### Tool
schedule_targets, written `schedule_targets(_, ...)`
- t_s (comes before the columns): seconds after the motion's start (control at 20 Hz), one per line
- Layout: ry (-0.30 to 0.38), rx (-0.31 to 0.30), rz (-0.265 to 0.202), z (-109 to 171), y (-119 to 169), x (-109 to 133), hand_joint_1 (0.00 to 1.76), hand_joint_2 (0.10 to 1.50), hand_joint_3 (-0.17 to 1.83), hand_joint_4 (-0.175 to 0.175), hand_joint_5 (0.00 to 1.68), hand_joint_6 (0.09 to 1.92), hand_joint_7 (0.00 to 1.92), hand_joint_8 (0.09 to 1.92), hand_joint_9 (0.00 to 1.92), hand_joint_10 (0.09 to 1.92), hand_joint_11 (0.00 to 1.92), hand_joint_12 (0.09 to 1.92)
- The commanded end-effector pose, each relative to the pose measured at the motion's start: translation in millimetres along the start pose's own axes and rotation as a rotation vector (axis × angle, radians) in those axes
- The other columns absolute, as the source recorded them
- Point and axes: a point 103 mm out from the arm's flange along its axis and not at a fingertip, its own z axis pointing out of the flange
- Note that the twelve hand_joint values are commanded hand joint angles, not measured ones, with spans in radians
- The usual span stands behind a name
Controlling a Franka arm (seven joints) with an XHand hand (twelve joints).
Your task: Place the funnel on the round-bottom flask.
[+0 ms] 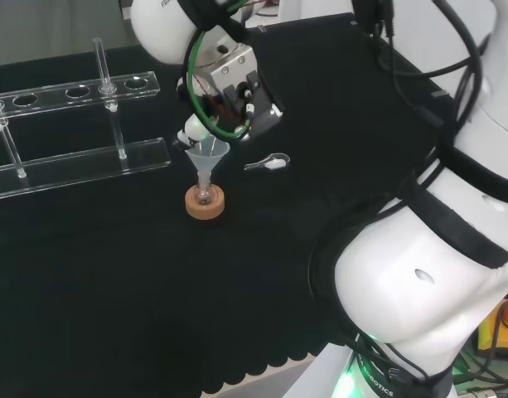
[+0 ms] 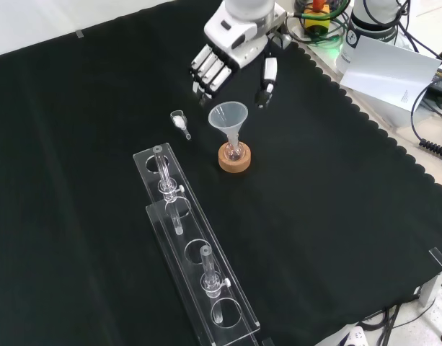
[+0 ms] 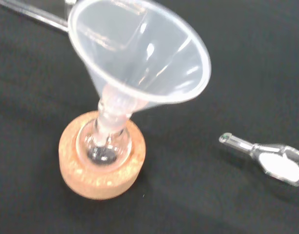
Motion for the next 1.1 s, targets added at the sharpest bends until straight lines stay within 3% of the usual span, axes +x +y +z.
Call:
schedule_targets(0.05, 0.034, -0.055, 0.040, -20, -23, -27, 0.48, 0.76, 0.29, -0.063, 0.37, 0.16, 0.21, 0.75, 0.41, 0.71, 0.27, 1.36)
schedule_targets(0.6, 0.092, -0.061, 0.112, -21, -48, -61, 0.58, 0.80, 0.30, -0.066, 0.42, 0.13, 0.29, 0.73, 0.54, 0.64, 0.36, 1.33)
schedule_targets(1.1, 0.087, -0.055, 0.126, -17, -50, -68, 0.62, 0.81, 0.32, -0.065, 0.44, 0.12, 0.32, 0.72, 0.57, 0.62, 0.39, 1.31)
